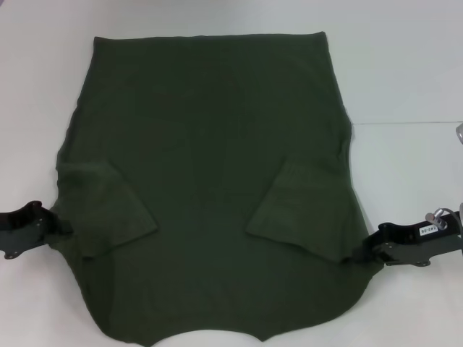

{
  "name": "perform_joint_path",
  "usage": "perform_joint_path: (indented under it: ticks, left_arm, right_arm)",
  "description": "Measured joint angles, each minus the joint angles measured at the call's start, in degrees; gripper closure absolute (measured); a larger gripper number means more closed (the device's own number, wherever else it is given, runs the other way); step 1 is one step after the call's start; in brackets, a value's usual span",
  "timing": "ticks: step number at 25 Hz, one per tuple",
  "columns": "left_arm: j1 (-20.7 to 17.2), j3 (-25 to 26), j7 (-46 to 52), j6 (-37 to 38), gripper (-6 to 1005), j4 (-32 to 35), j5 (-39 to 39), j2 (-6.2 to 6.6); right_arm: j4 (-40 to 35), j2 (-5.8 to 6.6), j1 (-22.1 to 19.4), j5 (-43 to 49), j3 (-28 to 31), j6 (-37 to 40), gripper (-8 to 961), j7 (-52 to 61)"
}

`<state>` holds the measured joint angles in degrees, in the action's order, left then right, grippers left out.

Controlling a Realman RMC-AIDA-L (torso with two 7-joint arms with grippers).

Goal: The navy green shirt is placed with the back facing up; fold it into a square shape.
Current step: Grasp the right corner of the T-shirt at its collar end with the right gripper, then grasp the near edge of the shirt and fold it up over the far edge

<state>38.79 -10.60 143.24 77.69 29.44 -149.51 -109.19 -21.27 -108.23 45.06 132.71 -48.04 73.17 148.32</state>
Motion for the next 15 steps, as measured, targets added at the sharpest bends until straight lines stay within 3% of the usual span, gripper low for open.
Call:
perform_joint_path:
  ticks: [8, 15]
  left_arm:
    - [-0.18, -0.03, -0.03, 0.0, 983, 0.0, 0.01, -0.06]
    - [-0.35, 0.14, -0.45, 0.11, 983, 0.05, 0.01, -0.06]
  right_arm:
    - [0.0, -0.04, -0.06, 0.27, -0.06, -0.19, 860, -0.37]
    - [-1.75, 0.01, -0.98, 0.28, 0.08, 0.08, 909, -1.16]
